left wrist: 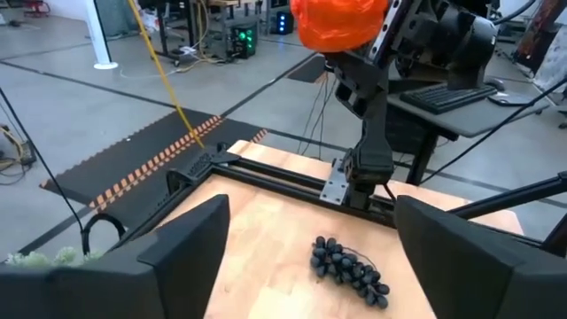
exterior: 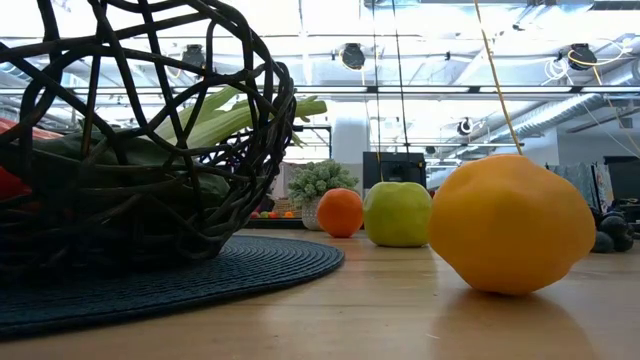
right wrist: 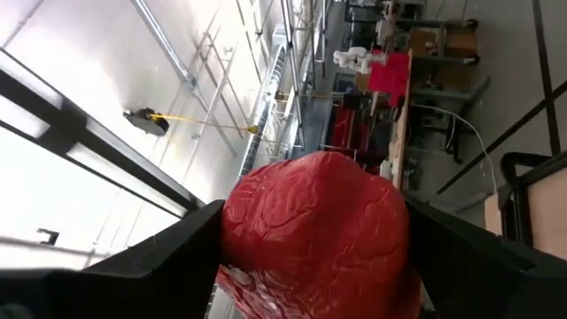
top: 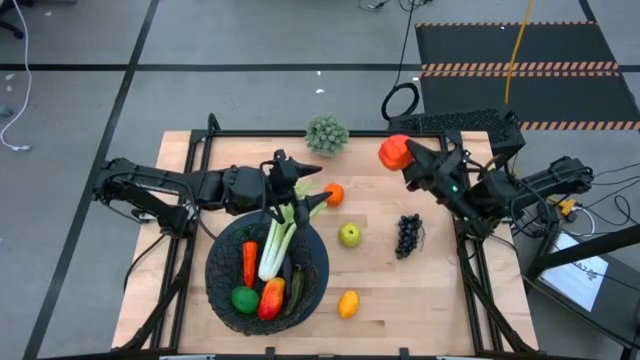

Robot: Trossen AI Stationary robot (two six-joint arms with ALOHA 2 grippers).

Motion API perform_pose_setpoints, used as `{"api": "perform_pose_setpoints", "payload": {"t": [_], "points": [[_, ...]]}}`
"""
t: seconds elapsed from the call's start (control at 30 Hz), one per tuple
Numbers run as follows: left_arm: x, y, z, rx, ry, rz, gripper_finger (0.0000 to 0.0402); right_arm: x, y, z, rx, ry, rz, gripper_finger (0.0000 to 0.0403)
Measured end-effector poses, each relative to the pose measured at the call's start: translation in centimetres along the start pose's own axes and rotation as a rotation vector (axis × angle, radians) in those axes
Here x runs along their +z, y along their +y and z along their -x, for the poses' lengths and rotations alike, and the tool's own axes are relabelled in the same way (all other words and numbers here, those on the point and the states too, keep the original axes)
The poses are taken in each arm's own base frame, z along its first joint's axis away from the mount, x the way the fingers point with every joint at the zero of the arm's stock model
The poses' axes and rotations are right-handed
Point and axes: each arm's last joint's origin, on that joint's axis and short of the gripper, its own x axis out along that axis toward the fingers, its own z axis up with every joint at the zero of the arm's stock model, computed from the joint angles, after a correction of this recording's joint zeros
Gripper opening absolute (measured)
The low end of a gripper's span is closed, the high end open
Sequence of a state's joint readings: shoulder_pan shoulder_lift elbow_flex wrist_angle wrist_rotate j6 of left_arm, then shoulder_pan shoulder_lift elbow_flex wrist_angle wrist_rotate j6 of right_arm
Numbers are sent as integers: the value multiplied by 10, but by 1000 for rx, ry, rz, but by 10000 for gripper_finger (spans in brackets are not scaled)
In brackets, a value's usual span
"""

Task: Build produce basket
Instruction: Put the orange pumpkin into the black wire basket

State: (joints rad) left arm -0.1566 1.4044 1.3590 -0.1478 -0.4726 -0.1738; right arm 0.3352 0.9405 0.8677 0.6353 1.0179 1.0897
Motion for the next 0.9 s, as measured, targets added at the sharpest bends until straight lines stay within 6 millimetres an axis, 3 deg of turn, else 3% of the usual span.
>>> {"api": "perform_pose_setpoints", "payload": {"t": [0.3,0.63,0.9], "points": [[-1,-1,1,-3,6,41,339,0,-1,0,-4,-1,31,315],[10,-4,2,-26,-94,61,323,0,-1,0,-5,0,283,315],[15,-5,-8,-10,-194,11,388,-1,-2,-1,-9,3,419,315]]}}
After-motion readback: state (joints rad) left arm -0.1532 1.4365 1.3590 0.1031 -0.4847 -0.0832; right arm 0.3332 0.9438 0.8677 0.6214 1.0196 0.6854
